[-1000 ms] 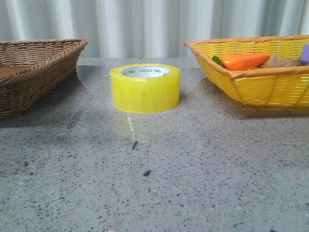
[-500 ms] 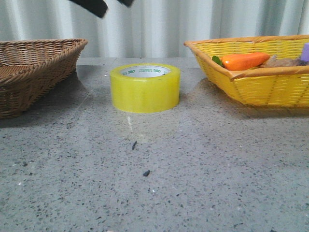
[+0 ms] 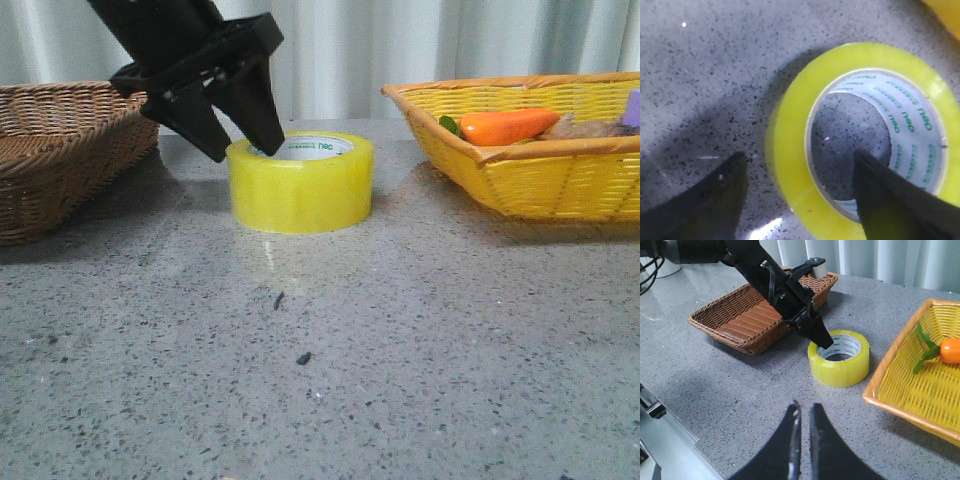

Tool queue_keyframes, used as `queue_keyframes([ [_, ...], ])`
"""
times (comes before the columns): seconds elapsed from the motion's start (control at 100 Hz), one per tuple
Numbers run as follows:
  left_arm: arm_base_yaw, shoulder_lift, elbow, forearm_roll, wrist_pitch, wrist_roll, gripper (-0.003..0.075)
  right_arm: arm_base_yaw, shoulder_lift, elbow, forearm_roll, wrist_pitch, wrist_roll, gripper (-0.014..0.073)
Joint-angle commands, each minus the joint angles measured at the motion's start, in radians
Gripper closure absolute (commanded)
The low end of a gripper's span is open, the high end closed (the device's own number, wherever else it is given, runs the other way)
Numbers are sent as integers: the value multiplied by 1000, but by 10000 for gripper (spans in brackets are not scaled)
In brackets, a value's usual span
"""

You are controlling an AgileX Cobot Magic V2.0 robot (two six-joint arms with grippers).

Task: Transfer tape with both arms
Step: 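Lower the left gripper onto the tape roll and grasp its rim, then lift the tape roll with the left gripper and place it in the brown basket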

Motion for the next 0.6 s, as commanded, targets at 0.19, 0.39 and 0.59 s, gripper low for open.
queue_keyframes([
  [0.19, -14, -40, -36, -34, -39, -10, 664, 2, 6, -23, 6, -67, -7, 635],
  [0.39, -7, -78, -79, -31, -27, -2, 741, 2, 6, -23, 8, -67, -7, 636],
  [0.59, 39, -199, -265, -22, -28, -2, 741, 2, 6, -23, 8, -71, -7, 636],
])
